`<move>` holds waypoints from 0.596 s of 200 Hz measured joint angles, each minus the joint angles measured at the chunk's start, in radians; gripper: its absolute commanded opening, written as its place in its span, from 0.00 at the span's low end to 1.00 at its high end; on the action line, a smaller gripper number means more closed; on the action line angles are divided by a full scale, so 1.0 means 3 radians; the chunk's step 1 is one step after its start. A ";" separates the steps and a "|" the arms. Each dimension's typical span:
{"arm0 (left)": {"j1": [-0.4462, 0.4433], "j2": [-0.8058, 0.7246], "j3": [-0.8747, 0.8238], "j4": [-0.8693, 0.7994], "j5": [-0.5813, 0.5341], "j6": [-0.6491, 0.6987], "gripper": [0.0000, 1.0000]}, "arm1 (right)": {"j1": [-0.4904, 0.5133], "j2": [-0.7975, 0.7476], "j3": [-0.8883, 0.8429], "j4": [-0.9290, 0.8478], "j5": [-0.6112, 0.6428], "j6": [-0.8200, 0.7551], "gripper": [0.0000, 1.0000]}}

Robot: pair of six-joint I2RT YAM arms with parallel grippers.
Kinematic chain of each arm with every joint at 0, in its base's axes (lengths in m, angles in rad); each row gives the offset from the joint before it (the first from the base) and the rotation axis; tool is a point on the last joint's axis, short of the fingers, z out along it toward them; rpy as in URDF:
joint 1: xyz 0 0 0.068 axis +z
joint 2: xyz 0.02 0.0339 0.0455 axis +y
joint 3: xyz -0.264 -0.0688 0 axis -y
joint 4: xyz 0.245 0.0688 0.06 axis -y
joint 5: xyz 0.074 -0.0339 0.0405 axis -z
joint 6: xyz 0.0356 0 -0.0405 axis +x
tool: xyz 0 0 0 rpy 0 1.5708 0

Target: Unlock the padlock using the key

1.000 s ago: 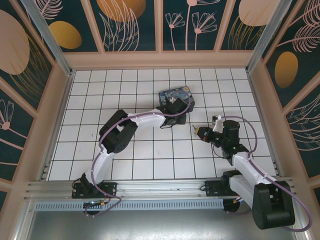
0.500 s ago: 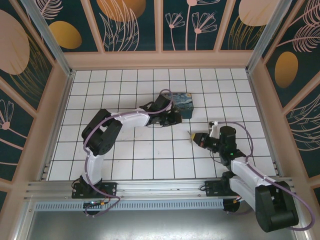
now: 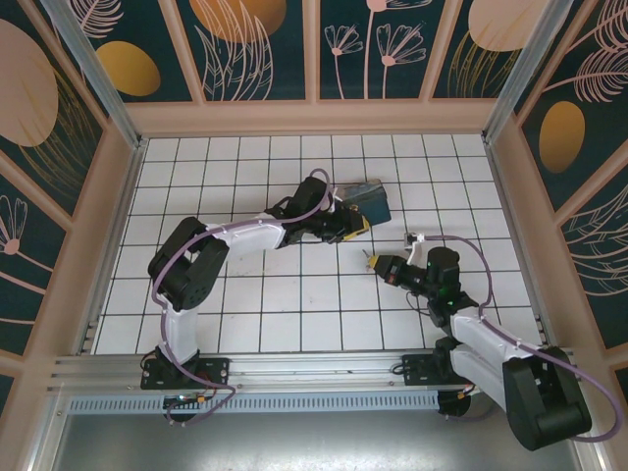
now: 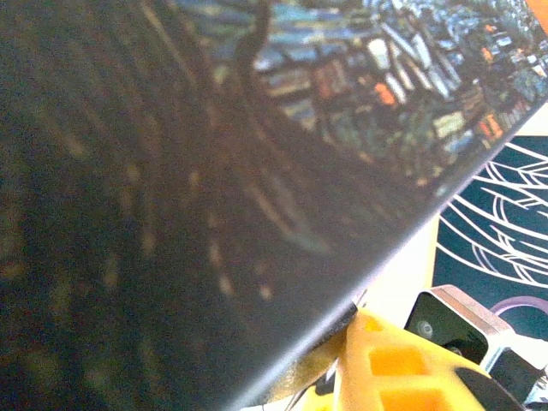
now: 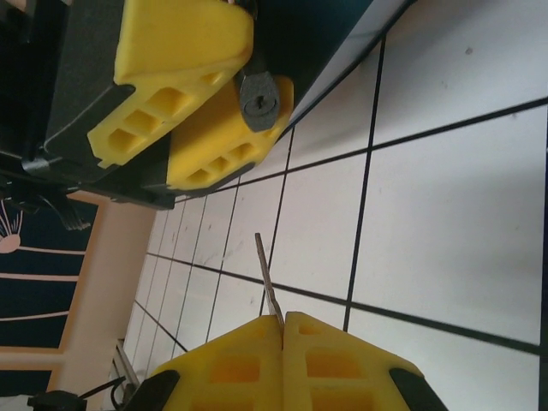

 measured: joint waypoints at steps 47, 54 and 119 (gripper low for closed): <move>0.0039 -0.0038 -0.0079 0.0128 0.0064 -0.0173 0.08 | -0.0027 0.0081 0.0039 0.0303 0.0003 -0.0013 0.00; 0.0041 -0.0047 -0.0086 0.0139 0.0065 -0.0191 0.08 | -0.0028 0.0114 0.0053 0.0337 0.0003 -0.0015 0.00; 0.0055 -0.0061 -0.0130 0.0266 0.0116 -0.0289 0.07 | -0.0061 0.0375 0.0079 0.0679 0.0014 -0.0023 0.00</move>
